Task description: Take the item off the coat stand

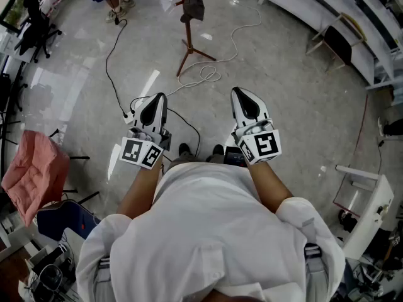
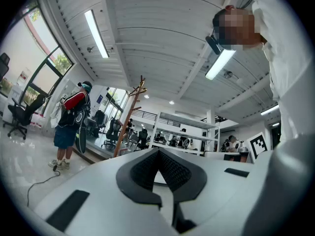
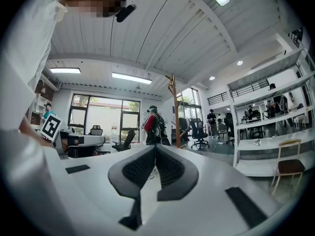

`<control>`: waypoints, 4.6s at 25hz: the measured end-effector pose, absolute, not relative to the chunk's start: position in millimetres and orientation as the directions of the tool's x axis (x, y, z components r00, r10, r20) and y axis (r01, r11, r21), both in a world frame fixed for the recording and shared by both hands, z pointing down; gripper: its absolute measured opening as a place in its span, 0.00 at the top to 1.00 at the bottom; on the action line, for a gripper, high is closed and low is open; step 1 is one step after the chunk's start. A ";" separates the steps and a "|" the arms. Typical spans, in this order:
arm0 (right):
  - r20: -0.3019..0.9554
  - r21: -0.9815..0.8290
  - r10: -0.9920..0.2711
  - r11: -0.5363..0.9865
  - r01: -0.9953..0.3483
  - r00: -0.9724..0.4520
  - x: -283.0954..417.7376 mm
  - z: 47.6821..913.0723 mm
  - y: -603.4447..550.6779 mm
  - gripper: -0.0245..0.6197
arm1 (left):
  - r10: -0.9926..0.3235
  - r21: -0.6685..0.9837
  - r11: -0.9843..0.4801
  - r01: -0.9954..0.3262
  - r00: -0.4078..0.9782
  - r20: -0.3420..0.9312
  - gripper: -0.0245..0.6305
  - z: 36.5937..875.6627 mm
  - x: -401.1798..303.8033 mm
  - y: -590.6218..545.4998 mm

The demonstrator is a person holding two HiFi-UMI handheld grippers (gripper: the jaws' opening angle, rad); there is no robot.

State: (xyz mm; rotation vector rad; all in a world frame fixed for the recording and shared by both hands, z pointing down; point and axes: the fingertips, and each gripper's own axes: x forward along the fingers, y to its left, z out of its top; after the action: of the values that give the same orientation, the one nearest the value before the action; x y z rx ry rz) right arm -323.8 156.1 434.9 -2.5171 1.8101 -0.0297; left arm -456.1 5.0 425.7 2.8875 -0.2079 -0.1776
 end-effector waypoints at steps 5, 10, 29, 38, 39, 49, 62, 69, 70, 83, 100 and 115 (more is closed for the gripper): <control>-0.028 0.012 -0.949 -0.314 -0.949 0.314 -325.1 416.5 172.1 0.92 | -0.143 0.247 -0.962 -0.116 0.985 -0.097 0.94 414.5 -458.7 19.8; -0.090 -0.009 -0.941 -0.327 -0.945 0.327 -306.1 407.4 200.6 0.92 | -0.182 0.233 -0.960 -0.157 0.979 -0.087 0.95 414.6 -460.0 26.2; -0.013 -0.155 -0.944 -0.324 -0.933 0.330 -236.0 461.7 297.0 0.92 | -0.077 0.119 -0.989 -0.089 0.991 0.107 0.95 455.2 -386.1 114.3; 0.042 -0.154 -0.953 -0.302 -0.941 0.300 -196.0 480.5 259.5 0.92 | -0.020 0.223 -0.974 -0.033 0.998 0.058 0.96 469.1 -328.0 88.5; 0.044 -0.139 -0.953 -0.302 -0.943 0.298 -188.6 477.3 254.0 0.92 | -0.027 0.233 -0.972 -0.038 0.998 0.054 0.96 471.8 -319.5 81.8; 0.047 -0.064 -0.953 -0.302 -0.951 0.300 -105.0 443.4 194.7 0.92 | -0.075 0.275 -0.958 -0.081 0.997 0.032 0.96 470.6 -227.0 0.8; 0.051 -0.036 -0.976 -0.213 -0.976 0.211 -24.2 427.2 79.5 0.92 | -0.145 0.275 -0.951 -0.139 0.989 -0.001 0.95 465.9 -145.7 -90.9; 0.096 -0.094 -0.988 -0.126 -0.988 0.117 36.9 457.6 45.8 0.92 | -0.205 0.322 -0.922 -0.217 0.976 0.070 0.95 494.9 -105.6 -112.2; 0.097 -0.105 -0.991 -0.102 -0.989 0.092 49.1 463.1 36.0 0.92 | -0.214 0.319 -0.920 -0.229 0.973 0.083 0.95 497.6 -97.4 -116.7; 0.038 -0.136 -0.930 0.358 -0.924 -0.366 166.5 447.2 -105.8 0.92 | -0.601 0.317 -0.730 -0.606 0.789 0.125 0.95 476.7 -16.8 -176.9; 0.108 -0.156 -0.747 0.638 -0.754 -0.655 187.8 500.4 -186.0 0.86 | -0.799 0.242 -0.499 -0.832 0.550 0.243 0.95 507.3 -0.9 -193.2; 0.377 -0.153 -0.634 0.677 -0.720 -0.675 121.3 617.5 -254.0 0.73 | -0.684 0.350 -0.519 -0.780 0.624 0.377 0.76 611.0 -19.9 -231.9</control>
State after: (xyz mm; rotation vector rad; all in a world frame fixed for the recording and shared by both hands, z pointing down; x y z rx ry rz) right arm 121.3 -254.0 617.5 -1.3033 3.1419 -0.5076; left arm -19.9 -231.9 611.0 2.3593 -1.1517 0.2626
